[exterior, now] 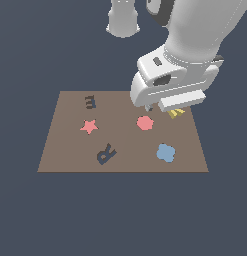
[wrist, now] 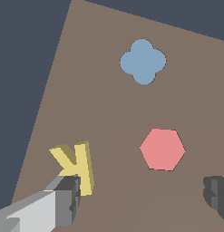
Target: Insert a designated object into the corresponding slot on a board.
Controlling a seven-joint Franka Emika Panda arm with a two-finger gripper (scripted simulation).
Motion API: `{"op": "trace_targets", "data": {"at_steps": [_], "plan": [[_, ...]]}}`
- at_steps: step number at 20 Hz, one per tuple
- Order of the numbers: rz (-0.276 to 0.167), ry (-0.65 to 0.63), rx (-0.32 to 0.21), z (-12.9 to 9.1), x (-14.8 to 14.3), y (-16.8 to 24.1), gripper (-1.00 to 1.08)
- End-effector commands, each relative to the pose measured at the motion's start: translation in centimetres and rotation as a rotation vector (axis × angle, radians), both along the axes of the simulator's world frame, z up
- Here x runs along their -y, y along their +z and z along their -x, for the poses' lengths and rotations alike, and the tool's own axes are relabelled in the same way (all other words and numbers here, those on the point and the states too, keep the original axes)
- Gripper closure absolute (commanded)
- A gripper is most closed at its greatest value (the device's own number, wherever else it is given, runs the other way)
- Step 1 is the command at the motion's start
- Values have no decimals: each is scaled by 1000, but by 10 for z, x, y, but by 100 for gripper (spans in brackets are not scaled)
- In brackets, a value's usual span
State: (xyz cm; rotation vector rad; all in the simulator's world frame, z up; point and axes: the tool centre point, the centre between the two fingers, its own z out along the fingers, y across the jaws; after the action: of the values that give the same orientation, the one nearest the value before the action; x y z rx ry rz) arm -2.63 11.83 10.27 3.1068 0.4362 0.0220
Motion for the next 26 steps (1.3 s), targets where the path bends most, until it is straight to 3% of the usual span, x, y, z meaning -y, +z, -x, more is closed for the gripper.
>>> {"op": "trace_targets", "data": {"at_steps": [1,9,23,24,26], "plan": [[-2,53,-5,11,-23,-19,-92],[-3,137,-14,32,-58,-51,-92],[-1,140,-15,33,-59,-73,-92],[-1,140,-15,33,-59,-73,108],[-1,140,-15,33,-59,-73,108]]}}
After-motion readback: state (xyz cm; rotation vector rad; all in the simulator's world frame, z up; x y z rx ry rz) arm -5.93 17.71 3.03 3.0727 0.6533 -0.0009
